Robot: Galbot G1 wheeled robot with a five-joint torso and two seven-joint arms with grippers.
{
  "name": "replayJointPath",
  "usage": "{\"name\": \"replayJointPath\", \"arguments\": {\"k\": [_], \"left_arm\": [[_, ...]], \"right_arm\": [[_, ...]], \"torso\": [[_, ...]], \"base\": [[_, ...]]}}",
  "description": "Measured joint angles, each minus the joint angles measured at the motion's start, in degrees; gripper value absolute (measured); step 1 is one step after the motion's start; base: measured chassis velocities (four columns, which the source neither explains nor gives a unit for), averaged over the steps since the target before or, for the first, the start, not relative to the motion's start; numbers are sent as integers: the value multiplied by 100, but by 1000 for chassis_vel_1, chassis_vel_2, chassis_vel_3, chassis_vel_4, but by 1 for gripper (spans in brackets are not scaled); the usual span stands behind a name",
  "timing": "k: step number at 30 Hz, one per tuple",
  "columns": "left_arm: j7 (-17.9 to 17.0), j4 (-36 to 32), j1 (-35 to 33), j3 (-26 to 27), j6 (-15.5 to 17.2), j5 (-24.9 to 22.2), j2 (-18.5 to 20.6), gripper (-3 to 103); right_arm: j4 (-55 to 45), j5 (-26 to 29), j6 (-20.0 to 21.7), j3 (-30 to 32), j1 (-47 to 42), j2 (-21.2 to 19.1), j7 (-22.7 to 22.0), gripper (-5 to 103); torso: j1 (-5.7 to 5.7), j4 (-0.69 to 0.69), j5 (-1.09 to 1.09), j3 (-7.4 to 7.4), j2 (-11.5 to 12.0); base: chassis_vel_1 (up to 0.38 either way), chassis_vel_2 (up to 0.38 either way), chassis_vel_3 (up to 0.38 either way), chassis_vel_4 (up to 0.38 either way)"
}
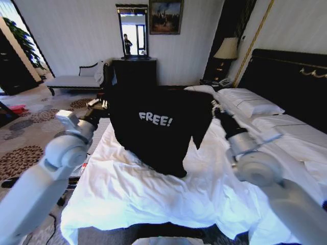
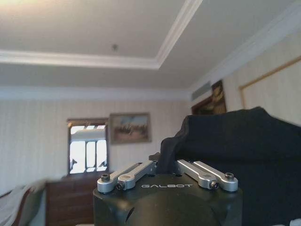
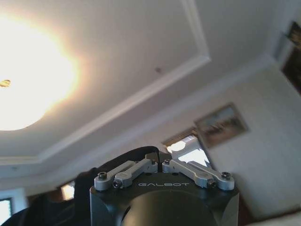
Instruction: Fold the clothes on the bed.
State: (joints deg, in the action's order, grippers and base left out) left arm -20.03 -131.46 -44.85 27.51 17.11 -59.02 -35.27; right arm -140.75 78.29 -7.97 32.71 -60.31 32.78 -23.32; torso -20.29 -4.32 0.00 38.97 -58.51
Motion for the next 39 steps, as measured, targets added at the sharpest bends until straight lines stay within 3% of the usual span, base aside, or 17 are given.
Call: {"name": "replayJointPath", "arguments": {"k": [7,9,13,20,23,27,32,39], "left_arm": [[-7,-480,-295,1124,-145,-961,688,2],[-7,-533,-361,1266,-152,-1051,734,2],[-28,-893,-864,2117,-203,-1554,936,2],[-204,-1212,-1145,2643,-194,-2039,967,2],[-289,-1219,-1226,2596,-142,-2097,924,2],[-487,-1214,-1377,2093,32,-1938,708,2],[-608,-1195,-1721,1250,461,-1448,381,2],[-462,-1074,-1866,1062,577,-1068,293,2]], "right_arm": [[-308,378,-89,1112,-484,-544,119,0],[-308,445,-89,1273,-561,-608,125,0],[-298,851,-61,2039,-878,-924,74,0],[-282,1123,66,2603,-979,-1216,73,0],[-276,1180,119,2629,-979,-1260,38,0],[-269,1070,469,2378,-1073,-1119,-323,0],[-251,1054,1172,1751,-1536,-556,-1109,0],[-249,858,1295,1412,-1658,-285,-1150,0]], "torso": [[0,1,-1,0,0],[0,0,-1,0,0],[-1,-1,0,1,0],[0,-1,0,0,0],[0,-1,0,1,0],[0,0,-2,1,0],[-1,-2,2,2,0],[-1,-1,-1,1,0]], "base": [[0,0,0,0],[0,0,0,0],[0,0,0,0],[0,0,0,0],[0,0,0,0],[0,0,0,0],[0,0,0,0],[0,0,0,0]]}}
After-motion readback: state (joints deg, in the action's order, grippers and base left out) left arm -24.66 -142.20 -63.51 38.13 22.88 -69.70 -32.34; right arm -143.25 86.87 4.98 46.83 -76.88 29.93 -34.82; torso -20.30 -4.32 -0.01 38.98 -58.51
